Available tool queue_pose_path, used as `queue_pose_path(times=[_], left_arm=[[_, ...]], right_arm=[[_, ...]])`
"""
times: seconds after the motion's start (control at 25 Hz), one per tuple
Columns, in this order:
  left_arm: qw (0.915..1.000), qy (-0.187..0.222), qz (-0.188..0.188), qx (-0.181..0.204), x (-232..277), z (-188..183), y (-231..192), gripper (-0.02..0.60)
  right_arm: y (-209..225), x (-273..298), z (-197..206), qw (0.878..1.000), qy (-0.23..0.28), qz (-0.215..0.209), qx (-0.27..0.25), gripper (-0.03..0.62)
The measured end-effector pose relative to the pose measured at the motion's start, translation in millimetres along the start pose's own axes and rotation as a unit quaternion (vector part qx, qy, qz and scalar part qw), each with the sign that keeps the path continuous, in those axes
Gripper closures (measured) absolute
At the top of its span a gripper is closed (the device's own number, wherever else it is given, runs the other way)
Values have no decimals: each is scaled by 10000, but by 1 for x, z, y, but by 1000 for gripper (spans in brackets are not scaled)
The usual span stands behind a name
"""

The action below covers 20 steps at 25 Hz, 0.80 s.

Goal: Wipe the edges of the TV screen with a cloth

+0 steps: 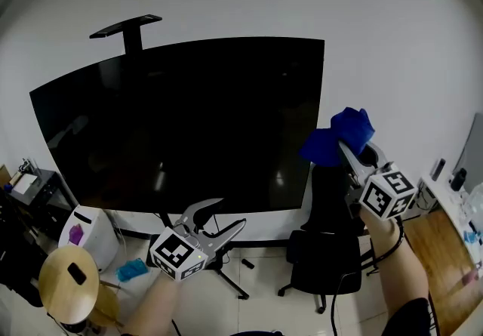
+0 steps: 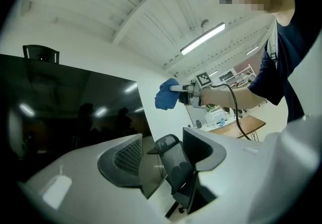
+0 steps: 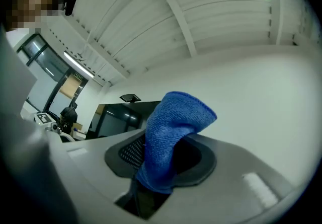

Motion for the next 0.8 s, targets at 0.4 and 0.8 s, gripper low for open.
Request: queue_pose_path(times=[0.4, 0.8], left_arm=[[9980, 569, -29, 282, 104, -64, -44, 342], [9954, 552, -427, 651, 168, -89, -89, 341]], right_arm=[[113, 98, -96, 9946, 414, 98, -951, 454], [187, 188, -145, 9921, 540, 137, -1120, 454]])
Point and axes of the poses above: the fingertips, and each gripper's own axes: x forward along the fingers, y to its right, z out of its underside, the point moved 9 cm from there along -x, backward along the fingers, and after that the axes turned 2 degrees about y, right-handed, at the moved point
